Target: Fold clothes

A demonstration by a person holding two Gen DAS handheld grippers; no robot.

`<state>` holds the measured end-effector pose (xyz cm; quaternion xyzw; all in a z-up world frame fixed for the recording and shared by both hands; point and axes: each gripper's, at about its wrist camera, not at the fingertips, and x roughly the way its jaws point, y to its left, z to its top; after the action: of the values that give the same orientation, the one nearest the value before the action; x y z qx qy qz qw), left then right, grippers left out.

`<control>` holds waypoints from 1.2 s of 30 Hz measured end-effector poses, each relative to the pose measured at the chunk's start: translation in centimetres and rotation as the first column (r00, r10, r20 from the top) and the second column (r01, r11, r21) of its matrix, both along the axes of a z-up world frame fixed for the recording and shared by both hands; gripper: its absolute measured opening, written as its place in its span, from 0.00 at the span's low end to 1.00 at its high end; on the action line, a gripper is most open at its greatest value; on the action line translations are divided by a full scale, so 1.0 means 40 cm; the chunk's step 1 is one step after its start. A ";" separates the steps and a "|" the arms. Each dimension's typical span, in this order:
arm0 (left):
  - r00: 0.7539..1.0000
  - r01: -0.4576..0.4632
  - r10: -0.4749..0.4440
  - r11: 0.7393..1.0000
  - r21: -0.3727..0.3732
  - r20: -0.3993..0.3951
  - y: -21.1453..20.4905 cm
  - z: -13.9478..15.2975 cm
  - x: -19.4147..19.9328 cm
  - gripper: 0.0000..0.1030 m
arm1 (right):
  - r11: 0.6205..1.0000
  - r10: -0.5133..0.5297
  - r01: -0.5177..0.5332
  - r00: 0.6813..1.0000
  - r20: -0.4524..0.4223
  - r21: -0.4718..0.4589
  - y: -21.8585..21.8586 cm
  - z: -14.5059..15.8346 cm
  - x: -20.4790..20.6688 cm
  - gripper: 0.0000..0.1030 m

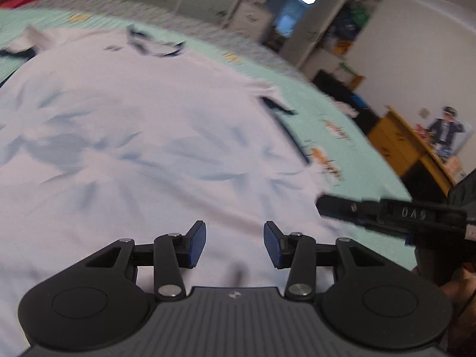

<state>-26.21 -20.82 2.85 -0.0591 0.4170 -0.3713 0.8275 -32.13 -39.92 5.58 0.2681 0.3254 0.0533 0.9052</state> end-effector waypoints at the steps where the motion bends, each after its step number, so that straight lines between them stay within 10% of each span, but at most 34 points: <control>1: 1.000 -0.015 0.015 1.000 -0.003 -0.001 0.010 -0.001 0.005 0.44 | 0.999 0.032 -0.032 0.999 -0.004 0.010 0.019 -0.008 0.030 0.19; 5: 0.997 -0.074 0.074 0.997 -0.014 -0.003 0.048 -0.007 0.023 0.44 | 1.000 0.008 -0.005 0.994 -0.106 0.031 0.011 -0.074 0.106 0.17; 7: 0.995 -0.104 0.104 0.994 -0.020 -0.005 0.067 -0.009 0.032 0.44 | 0.994 -0.108 0.106 0.986 -0.127 -0.026 -0.049 -0.086 0.092 0.01; 12: 0.993 -0.115 0.115 0.993 -0.037 -0.006 0.088 -0.020 0.043 0.45 | 0.962 -0.270 0.268 0.961 -0.066 -0.048 -0.120 -0.044 0.043 0.07; 19: 0.994 -0.107 0.106 0.994 -0.032 -0.013 0.090 -0.019 0.045 0.45 | 0.989 0.141 -0.135 0.985 -0.099 0.059 0.070 -0.076 0.143 0.25; 23: 0.996 -0.088 0.089 0.996 -0.022 0.007 0.088 -0.021 0.038 0.45 | 0.999 -0.027 0.033 0.991 -0.134 0.040 -0.012 -0.108 0.082 0.00; 30: 0.996 -0.086 0.086 0.994 -0.060 0.002 0.102 0.007 0.046 0.44 | 0.981 -0.193 0.193 0.980 -0.048 -0.010 -0.082 -0.036 0.067 0.24; 36: 0.975 -0.222 0.222 0.973 -0.059 -0.009 0.150 0.014 0.097 0.45 | 0.997 0.055 -0.056 0.998 -0.024 -0.061 0.041 -0.017 0.291 0.24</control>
<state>-22.31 -14.81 3.42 -0.1302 0.3975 -0.2886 0.8612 -20.51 -38.29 4.91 0.2315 0.3444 0.0655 0.9075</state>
